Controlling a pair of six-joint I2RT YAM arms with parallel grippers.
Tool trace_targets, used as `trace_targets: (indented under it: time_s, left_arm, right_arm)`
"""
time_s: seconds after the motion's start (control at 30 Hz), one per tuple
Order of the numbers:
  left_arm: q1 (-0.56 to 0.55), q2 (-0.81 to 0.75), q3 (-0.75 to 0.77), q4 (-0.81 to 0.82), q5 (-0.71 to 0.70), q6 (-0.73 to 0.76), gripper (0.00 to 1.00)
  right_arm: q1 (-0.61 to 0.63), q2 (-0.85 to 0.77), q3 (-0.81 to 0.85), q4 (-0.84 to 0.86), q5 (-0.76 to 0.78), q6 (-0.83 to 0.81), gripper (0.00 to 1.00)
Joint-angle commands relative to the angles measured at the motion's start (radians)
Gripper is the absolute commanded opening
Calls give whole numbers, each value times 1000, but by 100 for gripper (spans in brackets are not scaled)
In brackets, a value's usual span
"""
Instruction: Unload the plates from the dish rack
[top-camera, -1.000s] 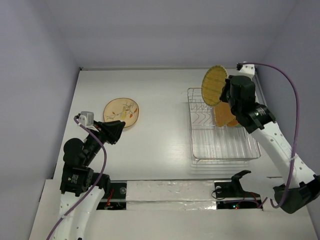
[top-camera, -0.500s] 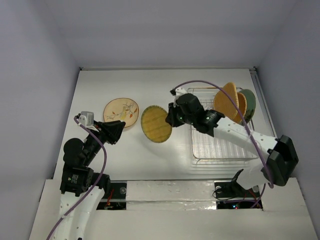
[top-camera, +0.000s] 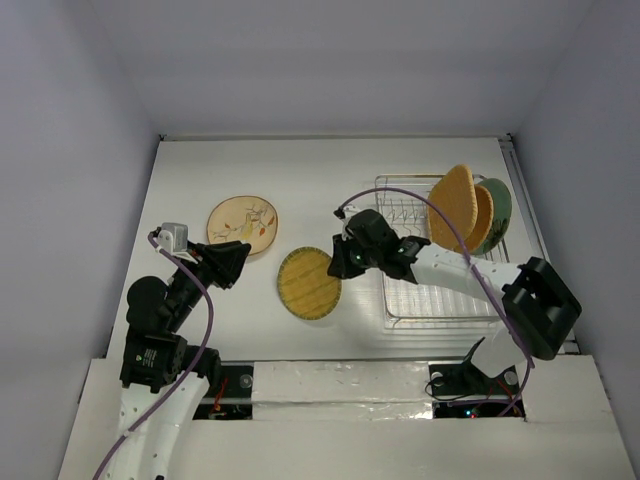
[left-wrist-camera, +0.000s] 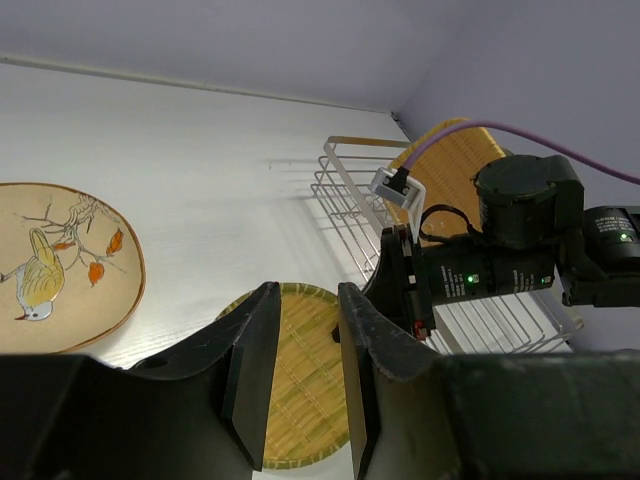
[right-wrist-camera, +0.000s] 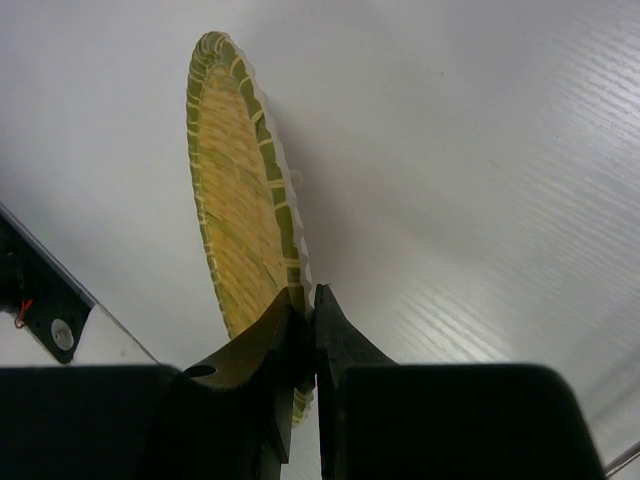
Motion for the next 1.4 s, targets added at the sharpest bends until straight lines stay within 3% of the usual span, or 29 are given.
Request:
trace_targets:
  time_s: [0.0,0.2,0.47,0.53,0.6,0.73,0.8,0.87,0.9,0.97,1.07,1.2,1.27,1.33,1.37]
  left_arm:
    - [6,-6,-1,53,12,1,27]
    - [6,-2,0,52,9,1,27]
    - [6,0,2,49,4,1,28]
    - [6,0,2,49,3,3,28]
    - [6,-2,2,50,4,1,28]
    - [6,-5,2,49,4,1,28]
    - [6,-5,0,50,3,3,29]
    - [6,-8,0,50,3,3,25]
    - [6,-8,0,50,1,1,23]
    - [6,-9,0,47,-5,3,13]
    - [6,-11,8,35,-33,4,0]
    - [6,-22,8,29,-46,3,0]
    - [6,-23,6,32,-40,3,0]
    - [6,-25,6,32,-34,1,0]
    - [-6,-26,8,32,-33,3,0]
  right_arm:
    - [0,25,-9,-1,124,0,13]
    - [0,96,1,-61,296,24,36]
    - [0,145,12,-43,298,23,39]
    - [0,135,21,-46,301,23,54]
    - [0,107,31,-50,299,20,62]
    - [0,20,69,-58,284,9,66]
    - [0,-39,75,-58,290,8,62]
    - [0,-147,83,-58,316,12,43]
    - [0,-184,86,-64,388,14,17]
    - [-29,-278,101,-110,480,12,2]
    - [-106,-374,109,-197,647,23,0]
    - [-285,-488,95,-315,801,35,0]
    - [-380,-523,89,-349,822,24,28]
    - [-432,-550,77,-355,871,24,69]
    - [-448,-551,68,-337,872,12,73]
